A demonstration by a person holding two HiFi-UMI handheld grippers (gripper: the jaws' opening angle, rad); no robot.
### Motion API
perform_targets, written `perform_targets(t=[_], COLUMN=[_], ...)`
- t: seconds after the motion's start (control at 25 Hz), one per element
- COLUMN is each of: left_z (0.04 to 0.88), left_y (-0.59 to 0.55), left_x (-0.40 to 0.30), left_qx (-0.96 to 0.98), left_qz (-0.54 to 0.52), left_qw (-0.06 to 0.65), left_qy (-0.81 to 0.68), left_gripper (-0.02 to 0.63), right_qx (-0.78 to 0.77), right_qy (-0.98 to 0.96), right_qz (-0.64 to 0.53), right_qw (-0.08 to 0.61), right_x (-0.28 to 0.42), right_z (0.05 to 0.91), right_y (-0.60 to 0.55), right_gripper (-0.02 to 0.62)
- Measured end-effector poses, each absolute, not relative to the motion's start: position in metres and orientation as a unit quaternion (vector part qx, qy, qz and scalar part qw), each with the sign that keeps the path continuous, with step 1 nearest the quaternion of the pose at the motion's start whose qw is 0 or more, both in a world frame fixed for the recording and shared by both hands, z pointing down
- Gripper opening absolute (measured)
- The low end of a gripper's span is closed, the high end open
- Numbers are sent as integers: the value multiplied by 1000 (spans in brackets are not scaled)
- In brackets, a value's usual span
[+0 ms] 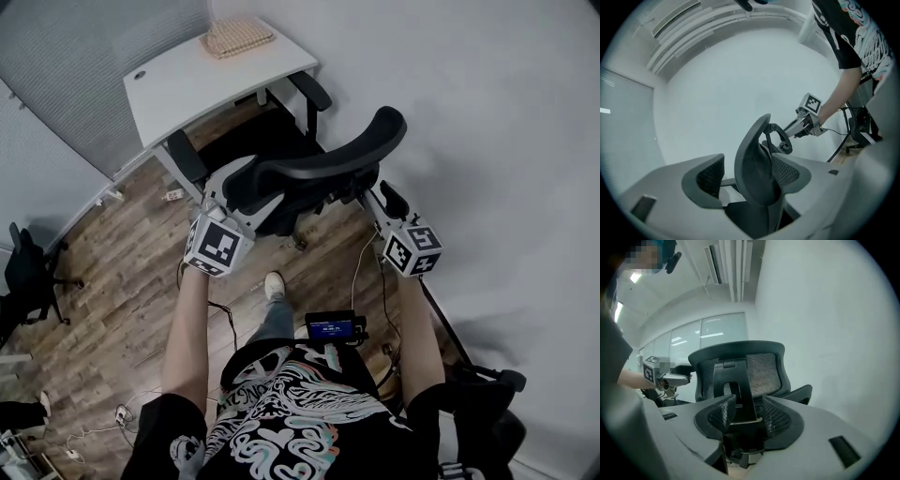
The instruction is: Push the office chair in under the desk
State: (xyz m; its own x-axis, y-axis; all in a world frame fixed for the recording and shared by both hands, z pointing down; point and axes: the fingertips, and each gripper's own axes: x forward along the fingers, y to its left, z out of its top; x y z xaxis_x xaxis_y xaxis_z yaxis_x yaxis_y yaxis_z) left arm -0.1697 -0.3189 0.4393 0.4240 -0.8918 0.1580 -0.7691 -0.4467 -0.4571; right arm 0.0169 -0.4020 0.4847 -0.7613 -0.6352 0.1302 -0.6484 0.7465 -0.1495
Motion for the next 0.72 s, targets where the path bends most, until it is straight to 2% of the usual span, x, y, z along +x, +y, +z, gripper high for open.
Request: perform_targets(t=[0.12, 0.16, 0.28, 0.36, 0.44, 0.48, 0.52, 0.72], left_z=[438, 440, 445, 443, 443, 444, 445, 451], left_y=[-303, -296, -268, -245, -220, -210, -200, -162], left_x=[-175, -177, -182, -188, -191, -191, -190, -188], left_qx=[-824, -823, -813, -802, -793, -789, -786, -775], left_qz=[-169, -159, -131, -114, -106, -107, -108, -104], left_qw=[142, 132, 107, 98, 92, 91, 90, 58], left_qy=[522, 530, 558, 578, 593, 597, 601, 621], left_gripper=[306, 305, 292, 242, 102, 53, 31, 31], right_qx=[355, 355, 354, 362, 368, 367, 366, 359], right_qy=[-929, -930, -932, -931, -929, -930, -930, -932], right_qz=[98, 97, 79, 56, 35, 32, 33, 42], right_qw=[23, 22, 19, 10, -1, -5, -8, -9], right_x=[31, 34, 40, 41, 42, 42, 40, 27], right_z=[490, 491, 486, 476, 467, 465, 464, 461], right_y=[-379, -368, -331, -309, -289, -280, -273, -233], right_gripper=[163, 129, 76, 38, 26, 26, 26, 26])
